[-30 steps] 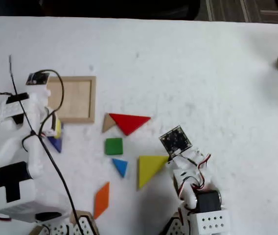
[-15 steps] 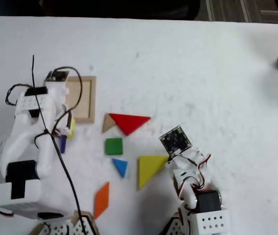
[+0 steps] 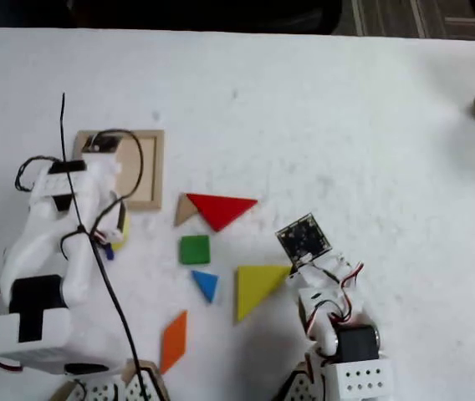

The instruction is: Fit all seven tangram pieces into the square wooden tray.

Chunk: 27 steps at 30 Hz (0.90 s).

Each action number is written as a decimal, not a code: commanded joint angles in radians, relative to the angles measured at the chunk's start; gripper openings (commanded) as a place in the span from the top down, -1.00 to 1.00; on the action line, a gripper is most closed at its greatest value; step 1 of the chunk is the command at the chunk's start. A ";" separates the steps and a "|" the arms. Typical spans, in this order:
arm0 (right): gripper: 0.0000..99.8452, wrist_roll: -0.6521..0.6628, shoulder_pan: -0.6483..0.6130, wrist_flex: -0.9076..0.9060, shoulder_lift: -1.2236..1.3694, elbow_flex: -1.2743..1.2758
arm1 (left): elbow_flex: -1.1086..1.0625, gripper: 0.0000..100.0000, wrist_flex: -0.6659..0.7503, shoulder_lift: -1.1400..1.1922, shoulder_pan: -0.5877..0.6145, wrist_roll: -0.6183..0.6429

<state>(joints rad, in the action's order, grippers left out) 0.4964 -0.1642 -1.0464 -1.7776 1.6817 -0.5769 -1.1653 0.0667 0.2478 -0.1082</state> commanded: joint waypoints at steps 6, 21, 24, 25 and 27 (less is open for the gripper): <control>0.95 0.014 0.010 -0.008 -0.012 0.009 | -0.014 0.96 0.080 -0.010 0.019 0.008; 0.95 0.014 0.010 -0.008 -0.012 0.009 | 0.287 0.96 -0.235 -0.015 0.022 -0.002; 0.95 0.014 0.010 -0.008 -0.012 0.009 | 0.318 0.96 -0.253 -0.053 0.019 -0.002; 0.95 0.014 0.010 -0.008 -0.012 0.009 | 0.322 0.96 -0.269 -0.073 0.007 -0.002; 0.95 0.014 0.010 -0.008 -0.012 0.009 | 0.316 0.96 -0.305 -0.119 -0.024 -0.002</control>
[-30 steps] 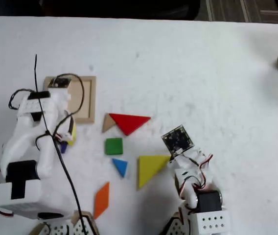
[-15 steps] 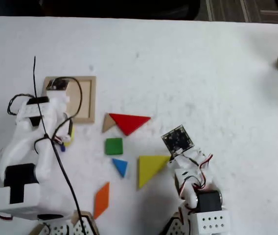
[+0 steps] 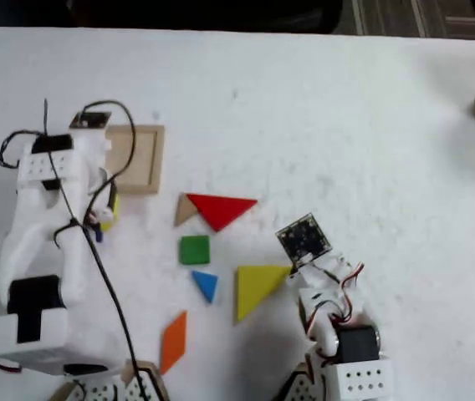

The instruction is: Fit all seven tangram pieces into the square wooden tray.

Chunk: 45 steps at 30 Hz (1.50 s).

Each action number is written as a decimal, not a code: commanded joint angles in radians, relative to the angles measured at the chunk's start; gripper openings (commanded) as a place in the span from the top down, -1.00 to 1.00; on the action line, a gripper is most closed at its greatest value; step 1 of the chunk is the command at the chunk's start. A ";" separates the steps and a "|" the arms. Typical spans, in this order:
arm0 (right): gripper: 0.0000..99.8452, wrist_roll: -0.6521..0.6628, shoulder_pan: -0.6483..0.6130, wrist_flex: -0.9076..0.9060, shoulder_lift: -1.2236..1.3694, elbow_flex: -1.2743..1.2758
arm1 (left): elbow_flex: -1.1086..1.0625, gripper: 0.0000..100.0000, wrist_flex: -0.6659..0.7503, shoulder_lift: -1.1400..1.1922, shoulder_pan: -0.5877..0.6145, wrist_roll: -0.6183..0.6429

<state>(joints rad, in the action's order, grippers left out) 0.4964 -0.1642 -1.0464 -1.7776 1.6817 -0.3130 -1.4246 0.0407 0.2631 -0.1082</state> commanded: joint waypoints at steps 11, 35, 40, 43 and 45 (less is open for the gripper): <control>0.95 0.014 0.010 -0.008 -0.012 0.009 | 0.078 0.96 -0.130 -0.179 -0.107 0.009; 0.95 0.014 0.007 -0.007 -0.012 0.009 | 0.760 0.53 0.129 0.595 -0.073 0.531; 0.95 0.014 0.005 -0.007 -0.012 0.009 | 0.763 0.34 0.072 0.595 -0.022 0.534; 0.95 0.014 0.005 -0.005 -0.012 0.009 | 0.767 0.34 0.031 0.593 0.027 0.529; 0.95 0.014 0.005 -0.005 -0.012 0.009 | 0.769 0.34 -0.002 0.591 0.061 0.528</control>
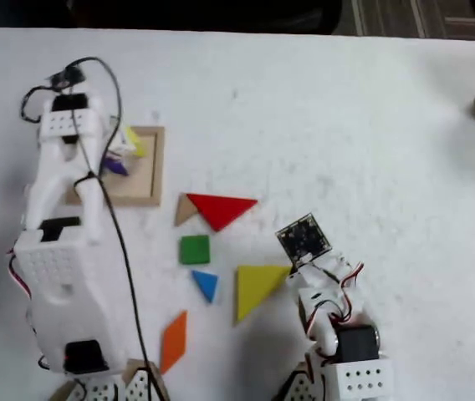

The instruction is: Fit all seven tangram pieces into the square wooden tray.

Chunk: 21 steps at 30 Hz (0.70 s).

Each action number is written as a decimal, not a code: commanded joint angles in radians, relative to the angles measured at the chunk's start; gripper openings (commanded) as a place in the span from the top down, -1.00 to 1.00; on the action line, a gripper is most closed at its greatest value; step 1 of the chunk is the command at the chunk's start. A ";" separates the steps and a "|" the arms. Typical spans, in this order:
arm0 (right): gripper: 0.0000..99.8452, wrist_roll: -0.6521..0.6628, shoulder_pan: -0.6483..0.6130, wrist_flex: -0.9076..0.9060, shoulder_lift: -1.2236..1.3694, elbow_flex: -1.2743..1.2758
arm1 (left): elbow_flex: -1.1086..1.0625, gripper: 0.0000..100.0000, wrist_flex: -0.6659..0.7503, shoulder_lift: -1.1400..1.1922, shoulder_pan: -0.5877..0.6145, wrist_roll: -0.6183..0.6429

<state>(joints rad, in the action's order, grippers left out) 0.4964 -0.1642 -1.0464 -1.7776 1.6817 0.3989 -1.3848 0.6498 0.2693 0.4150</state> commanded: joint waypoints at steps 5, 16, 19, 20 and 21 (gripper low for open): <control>0.95 0.014 0.004 -0.005 -0.012 0.009 | 0.046 0.34 -0.104 -0.015 0.117 -0.046; 0.95 0.014 0.004 -0.005 -0.012 0.009 | -0.164 0.65 0.020 -0.016 0.122 -0.195; 0.95 0.014 0.004 -0.005 -0.012 0.009 | -0.167 0.88 0.021 -0.007 0.102 -0.241; 0.95 0.014 0.004 -0.005 -0.012 0.009 | -0.176 0.93 0.020 -0.007 0.090 -0.252; 0.95 0.014 0.004 -0.005 -0.012 0.009 | -0.190 0.96 0.023 -0.012 0.077 -0.262</control>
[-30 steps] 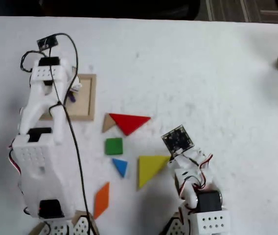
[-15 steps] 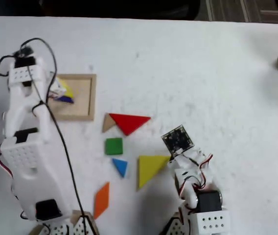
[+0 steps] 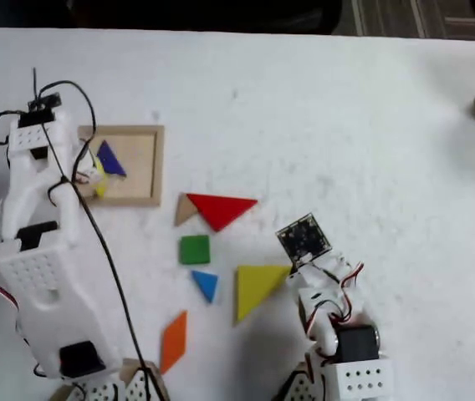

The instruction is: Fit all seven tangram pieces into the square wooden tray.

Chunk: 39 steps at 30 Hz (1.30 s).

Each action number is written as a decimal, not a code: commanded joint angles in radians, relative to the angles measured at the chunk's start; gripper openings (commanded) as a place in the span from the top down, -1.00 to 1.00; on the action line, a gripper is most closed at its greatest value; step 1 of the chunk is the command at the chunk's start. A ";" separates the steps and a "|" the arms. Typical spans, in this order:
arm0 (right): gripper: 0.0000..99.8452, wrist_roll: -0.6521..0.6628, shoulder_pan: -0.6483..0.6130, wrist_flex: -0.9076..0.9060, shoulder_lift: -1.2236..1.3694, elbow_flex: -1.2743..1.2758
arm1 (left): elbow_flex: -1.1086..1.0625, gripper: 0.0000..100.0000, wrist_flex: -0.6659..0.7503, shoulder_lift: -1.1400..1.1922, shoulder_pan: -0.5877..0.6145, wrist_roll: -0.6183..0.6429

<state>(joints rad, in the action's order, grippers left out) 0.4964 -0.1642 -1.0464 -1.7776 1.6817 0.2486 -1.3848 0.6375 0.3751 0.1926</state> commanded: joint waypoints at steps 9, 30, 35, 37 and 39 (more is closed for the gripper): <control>0.95 0.014 0.004 -0.005 -0.012 0.009 | -0.230 0.96 0.049 -0.094 -0.101 -0.133; 0.95 0.005 0.005 0.008 -0.012 -0.023 | -0.988 0.96 0.296 -0.771 -0.056 -0.259; 0.95 -0.095 0.028 0.081 -0.001 -0.193 | -1.065 0.95 0.370 -0.937 0.067 -0.249; 0.95 -0.112 -0.021 0.091 0.019 -0.270 | -1.066 0.95 0.365 -0.961 0.110 -0.199; 0.96 -0.130 -0.096 0.094 0.087 -0.347 | -1.049 0.92 0.364 -0.955 0.157 -0.141</control>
<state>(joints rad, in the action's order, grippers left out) 0.3966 -0.1811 -0.9835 -1.7622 1.4699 -0.8224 -1.0411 -0.2708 0.4687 -0.0176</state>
